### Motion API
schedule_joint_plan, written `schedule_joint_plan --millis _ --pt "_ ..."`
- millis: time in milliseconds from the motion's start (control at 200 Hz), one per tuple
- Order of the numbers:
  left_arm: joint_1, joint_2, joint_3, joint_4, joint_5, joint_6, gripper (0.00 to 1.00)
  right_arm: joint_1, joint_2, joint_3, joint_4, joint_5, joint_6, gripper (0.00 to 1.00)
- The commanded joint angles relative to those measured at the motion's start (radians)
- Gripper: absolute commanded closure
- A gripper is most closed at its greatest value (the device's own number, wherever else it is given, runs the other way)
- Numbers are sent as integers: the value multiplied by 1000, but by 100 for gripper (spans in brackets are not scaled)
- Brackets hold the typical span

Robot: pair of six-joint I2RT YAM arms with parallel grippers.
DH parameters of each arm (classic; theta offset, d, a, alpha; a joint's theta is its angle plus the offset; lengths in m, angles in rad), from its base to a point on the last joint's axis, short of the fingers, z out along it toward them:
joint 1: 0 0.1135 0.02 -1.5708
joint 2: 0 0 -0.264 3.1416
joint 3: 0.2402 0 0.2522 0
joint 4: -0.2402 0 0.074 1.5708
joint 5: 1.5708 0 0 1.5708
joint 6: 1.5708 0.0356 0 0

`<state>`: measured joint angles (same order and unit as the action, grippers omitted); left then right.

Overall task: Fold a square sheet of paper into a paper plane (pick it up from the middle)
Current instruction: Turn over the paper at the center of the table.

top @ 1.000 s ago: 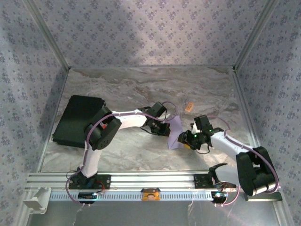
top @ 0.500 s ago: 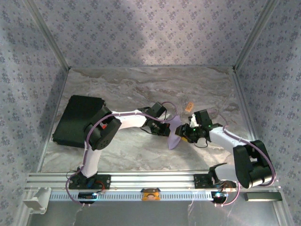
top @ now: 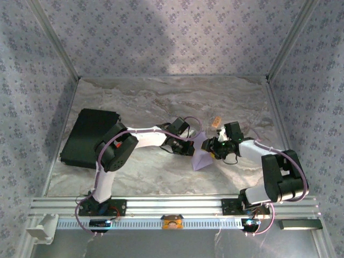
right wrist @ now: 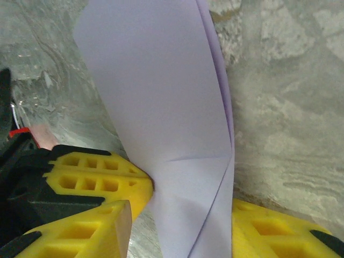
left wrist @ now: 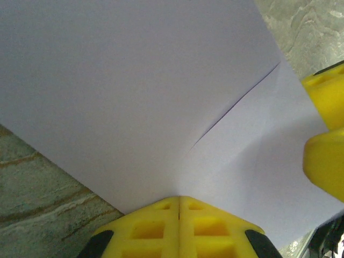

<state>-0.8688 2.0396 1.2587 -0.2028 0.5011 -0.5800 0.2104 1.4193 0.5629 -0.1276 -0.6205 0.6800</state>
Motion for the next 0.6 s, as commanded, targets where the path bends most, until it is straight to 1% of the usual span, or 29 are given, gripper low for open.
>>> schedule_joint_plan --millis 0,310,490,595 --pt "-3 -4 -22 -35 -27 -8 100 -17 29 8 33 -45 -20 53" --pt "8 -4 -13 -41 -27 -9 100 -46 86 12 60 -107 -44 57" --pt "8 -5 -15 -38 -28 -11 100 -59 110 12 77 -127 -44 62" --pt "8 -8 -19 -35 -26 -14 100 -62 128 12 95 -146 -44 63"
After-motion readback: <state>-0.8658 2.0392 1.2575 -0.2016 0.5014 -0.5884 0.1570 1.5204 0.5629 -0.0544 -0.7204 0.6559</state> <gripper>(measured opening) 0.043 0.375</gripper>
